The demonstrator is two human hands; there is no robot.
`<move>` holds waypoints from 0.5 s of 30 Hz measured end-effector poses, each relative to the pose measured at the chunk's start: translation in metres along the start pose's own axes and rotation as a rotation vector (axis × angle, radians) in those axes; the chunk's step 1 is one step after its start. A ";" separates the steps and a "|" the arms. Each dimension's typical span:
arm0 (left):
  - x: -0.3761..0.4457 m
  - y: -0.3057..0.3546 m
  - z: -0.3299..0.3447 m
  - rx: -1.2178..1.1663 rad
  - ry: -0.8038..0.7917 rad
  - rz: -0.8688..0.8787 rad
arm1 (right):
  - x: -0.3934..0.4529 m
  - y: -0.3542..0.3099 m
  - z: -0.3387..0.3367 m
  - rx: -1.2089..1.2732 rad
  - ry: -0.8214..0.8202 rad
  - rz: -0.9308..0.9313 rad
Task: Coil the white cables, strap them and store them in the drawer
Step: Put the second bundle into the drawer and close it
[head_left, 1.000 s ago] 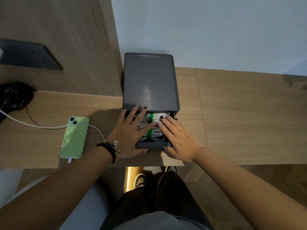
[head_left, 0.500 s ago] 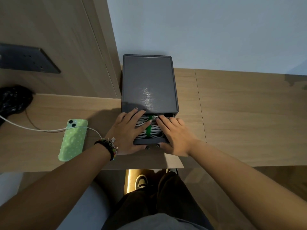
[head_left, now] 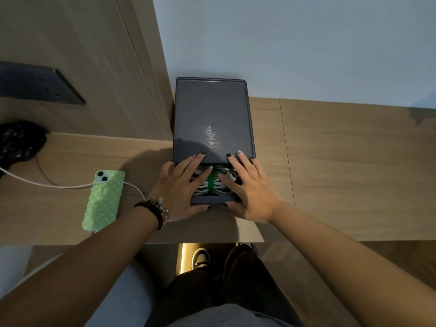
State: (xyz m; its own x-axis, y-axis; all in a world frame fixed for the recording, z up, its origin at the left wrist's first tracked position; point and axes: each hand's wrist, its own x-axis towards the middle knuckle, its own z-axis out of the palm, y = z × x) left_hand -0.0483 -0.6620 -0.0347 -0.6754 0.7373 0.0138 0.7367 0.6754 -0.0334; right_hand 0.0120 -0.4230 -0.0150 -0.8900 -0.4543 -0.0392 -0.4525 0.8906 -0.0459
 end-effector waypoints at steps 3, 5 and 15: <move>0.002 -0.004 0.002 0.000 0.057 0.028 | 0.005 0.002 -0.002 -0.001 0.010 0.005; 0.004 -0.004 0.006 -0.025 0.134 0.016 | 0.007 0.003 0.001 0.047 0.092 -0.009; 0.018 -0.003 0.023 -0.059 0.382 -0.040 | 0.020 0.009 0.008 0.146 0.334 0.065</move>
State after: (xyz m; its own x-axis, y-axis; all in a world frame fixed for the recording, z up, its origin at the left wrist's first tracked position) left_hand -0.0633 -0.6513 -0.0578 -0.6508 0.6538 0.3860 0.7180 0.6953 0.0327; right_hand -0.0097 -0.4246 -0.0245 -0.8967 -0.3429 0.2800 -0.4032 0.8938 -0.1966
